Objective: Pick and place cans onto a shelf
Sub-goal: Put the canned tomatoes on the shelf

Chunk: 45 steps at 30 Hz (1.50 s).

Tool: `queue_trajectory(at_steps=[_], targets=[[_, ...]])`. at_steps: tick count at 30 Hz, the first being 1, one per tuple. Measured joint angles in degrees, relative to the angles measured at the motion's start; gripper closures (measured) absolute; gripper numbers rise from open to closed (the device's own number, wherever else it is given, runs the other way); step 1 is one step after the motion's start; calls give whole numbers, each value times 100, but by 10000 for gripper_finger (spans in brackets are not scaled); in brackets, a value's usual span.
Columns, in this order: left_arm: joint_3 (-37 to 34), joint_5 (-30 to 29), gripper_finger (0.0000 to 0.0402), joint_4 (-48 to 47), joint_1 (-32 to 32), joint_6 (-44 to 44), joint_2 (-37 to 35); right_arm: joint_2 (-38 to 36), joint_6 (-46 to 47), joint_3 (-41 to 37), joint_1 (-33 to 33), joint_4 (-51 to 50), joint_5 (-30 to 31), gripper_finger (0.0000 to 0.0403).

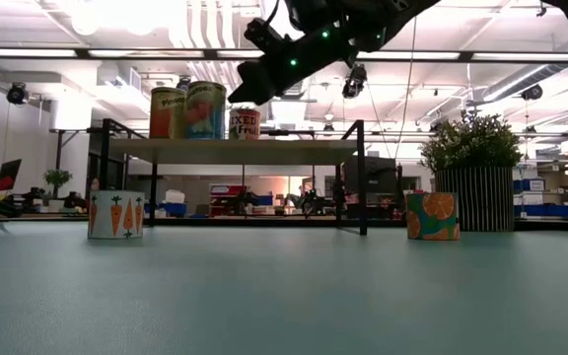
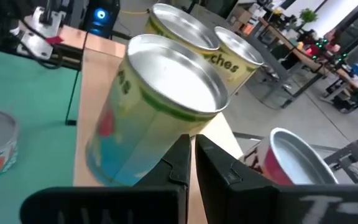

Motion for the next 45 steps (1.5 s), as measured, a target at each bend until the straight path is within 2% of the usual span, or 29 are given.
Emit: queue_trajectory(at_steps=[3,12,17,22,25,33,39,43,45], targets=[[0,0,402,2,0,-27,7,29,9,-2,-27,62,-50,390],[-1,2,402,8,0,-31,-6,111,223,-4,-23,400,-793,390],[0,4,402,28,0,-32,-19,158,186,-7,-25,468,-701,390],[0,4,402,31,0,-32,-21,88,4,-9,-25,322,-187,390],[0,4,402,31,0,-30,-21,87,23,-9,-27,368,-232,390],[0,6,402,48,0,-32,-19,373,300,81,-21,826,-807,390],[-1,9,402,46,-2,-32,-16,296,276,76,-14,614,-721,390],[-2,11,402,32,-1,-32,-3,234,153,79,-14,481,-370,390],[-2,11,402,32,-1,-32,-3,232,169,79,-16,508,-380,390]])
